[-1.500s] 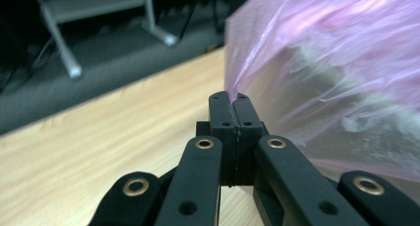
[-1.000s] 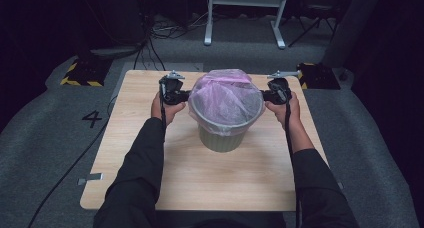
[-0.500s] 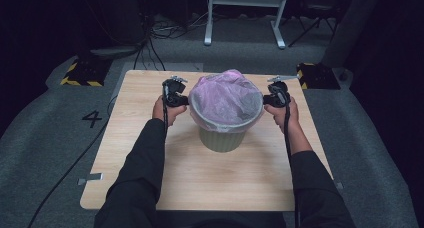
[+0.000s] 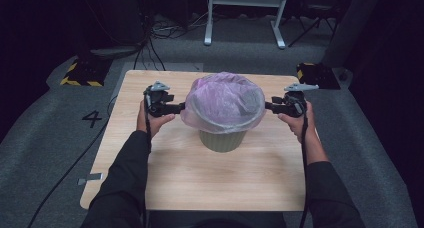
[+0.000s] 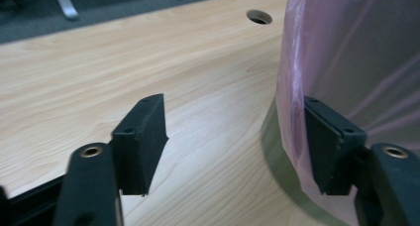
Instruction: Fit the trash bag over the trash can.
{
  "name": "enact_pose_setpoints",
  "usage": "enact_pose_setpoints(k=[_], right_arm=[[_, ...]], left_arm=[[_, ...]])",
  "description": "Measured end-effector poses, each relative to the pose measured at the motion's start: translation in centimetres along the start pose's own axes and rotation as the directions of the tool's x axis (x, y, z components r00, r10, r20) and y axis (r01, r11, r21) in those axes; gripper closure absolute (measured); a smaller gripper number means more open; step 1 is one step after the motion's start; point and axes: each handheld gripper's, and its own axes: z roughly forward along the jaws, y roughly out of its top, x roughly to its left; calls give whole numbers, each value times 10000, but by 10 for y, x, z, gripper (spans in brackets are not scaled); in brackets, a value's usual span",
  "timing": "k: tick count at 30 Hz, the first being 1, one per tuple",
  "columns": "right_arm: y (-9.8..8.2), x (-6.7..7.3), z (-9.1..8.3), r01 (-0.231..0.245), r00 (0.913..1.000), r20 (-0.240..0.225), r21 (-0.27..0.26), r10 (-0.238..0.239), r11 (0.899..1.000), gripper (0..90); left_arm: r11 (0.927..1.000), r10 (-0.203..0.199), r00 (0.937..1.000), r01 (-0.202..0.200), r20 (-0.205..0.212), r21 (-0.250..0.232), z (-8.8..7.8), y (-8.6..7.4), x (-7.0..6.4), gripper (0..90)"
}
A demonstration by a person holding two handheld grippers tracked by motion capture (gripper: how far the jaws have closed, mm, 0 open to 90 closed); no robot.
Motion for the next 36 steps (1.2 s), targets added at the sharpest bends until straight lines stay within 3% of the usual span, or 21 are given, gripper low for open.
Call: enact_pose_setpoints(k=[3, 5, 6, 7, 10, 11, 12, 13, 15, 16, 17, 18, 19, 20, 22, 23, 24, 28, 31, 32, 36], right_arm=[[-5, -1, -12, 266, 9995, -136, -283, -270, 9992, 447], [-10, 3, -23, 816, 9955, -443, -415, -834, 9958, 377], [-11, 7, -27, 1172, 9915, -503, -518, -1198, 9918, 363], [-11, 7, -27, 1172, 9915, -503, -518, -1198, 9918, 363], [-11, 26, -32, 2331, 9657, -1001, -734, -2397, 9697, 288], [-11, 26, -32, 2331, 9657, -1001, -734, -2397, 9697, 288], [-10, 39, -31, 2818, 9505, -1152, -724, -2887, 9567, 239], [-10, 45, -30, 3027, 9422, -1269, -742, -3100, 9502, 236], [-8, 56, -28, 3459, 9266, -1318, -694, -3523, 9357, 227], [-8, 56, -28, 3459, 9266, -1318, -694, -3523, 9357, 227], [-8, 61, -27, 3651, 9186, -1363, -661, -3708, 9286, 235], [-7, 67, -27, 3876, 9153, -903, -667, -3925, 9194, 273], [-8, 68, -28, 3907, 9147, -820, -705, -3957, 9178, 326], [-8, 68, -28, 3907, 9147, -820, -705, -3957, 9178, 326], [-9, 67, -29, 4052, 9090, -695, -836, -4109, 9104, 502], [-10, 67, -31, 4204, 9017, -657, -968, -4273, 9022, 616], [-11, 67, -32, 4261, 8982, -660, -1124, -4346, 8977, 685], [-14, 69, -38, 4348, 8940, -435, -1553, -4459, 8870, 876], [-16, 70, -39, 4411, 8935, -152, -1579, -4488, 8834, 900], [-19, 72, -40, 4484, 8907, -63, -1535, -4546, 8806, 900], [-24, 74, -44, 4648, 8839, 141, -1377, -4674, 8747, 900]], left_arm=[[9995, 1, 9999, -5, -113, -309, -13, -6, 6, 273], [9985, 32, 9998, -44, -218, -545, -26, -11, 11, 248], [9955, -63, 9998, 46, -178, -941, -37, -13, 15, 244], [9955, -63, 9998, 46, -178, -941, -37, -13, 15, 240], [9877, 102, 9999, -84, 106, -1561, -56, -11, 15, 224], [9877, 102, 9999, -84, 106, -1561, -56, -11, 15, 219], [9863, 329, 9978, -230, 580, -1635, -58, -9, 10, 218], [9863, 329, 9978, -230, 580, -1635, -58, -9, 10, 200], [9882, 1102, 9912, -1014, 739, -1147, -51, -8, -11, 190], [9882, 1102, 9912, -1014, 739, -1147, -51, -8, -11, 189], [9874, 1285, 9881, -1196, 840, -1034, -48, -9, -18, 189], [9852, 1510, 9837, -1415, 977, -970, -46, -11, -25, 189], [9817, 1798, 9764, -1703, 1195, -852, -43, -15, -35, 189], [9817, 1798, 9764, -1703, 1195, -852, -43, -15, -35, 187], [9806, 1918, 9719, -1839, 1364, -685, -42, -18, -43, 184], [9764, 2152, 9642, -2097, 1552, -509, -42, -22, -50, 185], [9737, 2276, 9616, -2233, 1532, -451, -42, -24, -54, 185], [9650, 2622, 9538, -2592, 1468, -394, -43, -30, -65, 225], [9606, 2775, 9498, -2762, 1446, -298, -40, -32, -71, 331], [9515, 3073, 9459, -3072, 1041, -174, -36, -33, -76, 402], [9515, 3040, 9451, -3073, 1200, 97, -31, -34, -77, 536]])
